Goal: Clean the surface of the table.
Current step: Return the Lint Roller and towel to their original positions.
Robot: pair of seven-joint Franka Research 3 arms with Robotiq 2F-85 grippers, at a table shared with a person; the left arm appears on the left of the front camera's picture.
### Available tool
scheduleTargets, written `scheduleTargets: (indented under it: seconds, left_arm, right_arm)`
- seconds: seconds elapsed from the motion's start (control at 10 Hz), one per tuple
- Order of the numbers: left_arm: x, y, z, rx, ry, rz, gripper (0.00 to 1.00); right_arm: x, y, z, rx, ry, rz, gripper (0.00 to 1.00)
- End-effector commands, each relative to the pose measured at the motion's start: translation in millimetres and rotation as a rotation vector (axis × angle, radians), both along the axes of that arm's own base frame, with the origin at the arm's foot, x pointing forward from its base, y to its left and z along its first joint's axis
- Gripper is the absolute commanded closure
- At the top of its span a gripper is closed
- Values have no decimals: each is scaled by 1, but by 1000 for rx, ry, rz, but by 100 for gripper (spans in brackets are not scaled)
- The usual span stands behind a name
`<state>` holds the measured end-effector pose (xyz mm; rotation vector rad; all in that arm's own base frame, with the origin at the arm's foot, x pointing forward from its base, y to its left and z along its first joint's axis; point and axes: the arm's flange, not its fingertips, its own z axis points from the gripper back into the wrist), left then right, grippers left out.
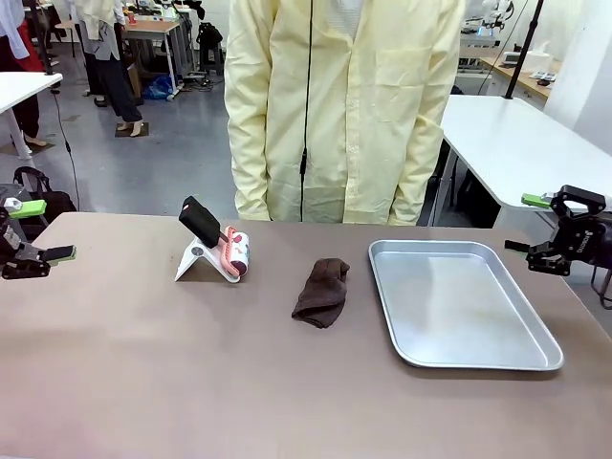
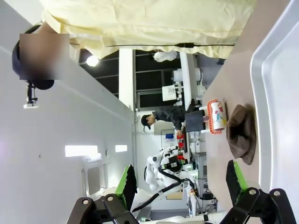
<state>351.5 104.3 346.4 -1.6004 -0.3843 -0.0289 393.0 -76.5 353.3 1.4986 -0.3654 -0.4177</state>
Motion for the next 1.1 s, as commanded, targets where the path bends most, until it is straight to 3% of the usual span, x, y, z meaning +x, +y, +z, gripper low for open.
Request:
scheduleTargets:
  seconds: [0.0, 1.0]
  left_arm:
    - [-4, 0, -1, -14, -21, 0, 0]
    - [-4, 0, -1, -14, -21, 0, 0]
  right_arm:
    - [-1, -3, 0, 9, -18, 1, 0]
    - [-1, -3, 0, 9, -18, 1, 0]
